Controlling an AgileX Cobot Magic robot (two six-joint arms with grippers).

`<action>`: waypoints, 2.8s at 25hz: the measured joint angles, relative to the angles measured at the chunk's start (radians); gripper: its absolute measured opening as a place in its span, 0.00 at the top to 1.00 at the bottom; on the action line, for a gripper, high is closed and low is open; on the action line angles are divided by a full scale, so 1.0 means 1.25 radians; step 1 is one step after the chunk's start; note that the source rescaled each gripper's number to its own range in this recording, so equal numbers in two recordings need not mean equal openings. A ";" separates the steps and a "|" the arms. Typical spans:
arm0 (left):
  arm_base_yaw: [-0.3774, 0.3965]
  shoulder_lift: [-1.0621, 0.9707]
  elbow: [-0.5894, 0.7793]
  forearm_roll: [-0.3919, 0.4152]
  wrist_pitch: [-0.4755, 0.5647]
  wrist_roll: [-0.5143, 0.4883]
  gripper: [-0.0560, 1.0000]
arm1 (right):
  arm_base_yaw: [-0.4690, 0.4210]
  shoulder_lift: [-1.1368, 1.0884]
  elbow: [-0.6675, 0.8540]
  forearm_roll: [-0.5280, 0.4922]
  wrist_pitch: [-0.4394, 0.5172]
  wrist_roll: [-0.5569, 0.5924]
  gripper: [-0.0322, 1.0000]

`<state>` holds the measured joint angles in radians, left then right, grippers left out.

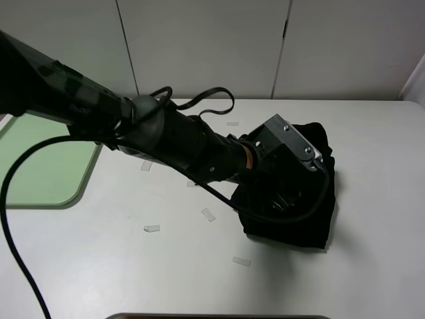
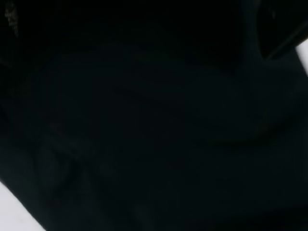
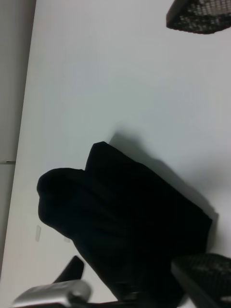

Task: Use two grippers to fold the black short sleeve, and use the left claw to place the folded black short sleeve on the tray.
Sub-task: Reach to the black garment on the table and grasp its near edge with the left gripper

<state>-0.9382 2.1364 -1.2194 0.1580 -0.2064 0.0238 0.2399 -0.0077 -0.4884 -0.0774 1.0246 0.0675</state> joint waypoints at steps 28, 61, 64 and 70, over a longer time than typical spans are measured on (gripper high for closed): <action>0.203 -0.150 0.003 -0.441 0.297 0.201 0.07 | 0.000 0.000 0.000 0.000 0.000 0.000 0.00; 0.269 0.130 -0.128 -1.215 0.569 0.855 0.09 | 0.000 0.000 0.000 0.000 0.000 0.000 0.00; 0.269 0.130 -0.129 -1.215 0.562 0.857 0.09 | 0.000 0.000 0.000 0.000 0.000 0.000 0.00; 0.269 0.132 -0.133 -1.206 0.537 0.883 0.09 | 0.000 0.000 0.000 0.000 0.000 0.000 0.00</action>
<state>-0.6018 2.3013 -1.3855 -1.3498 0.4650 1.1277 0.2399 -0.0077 -0.4884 -0.0774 1.0246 0.0675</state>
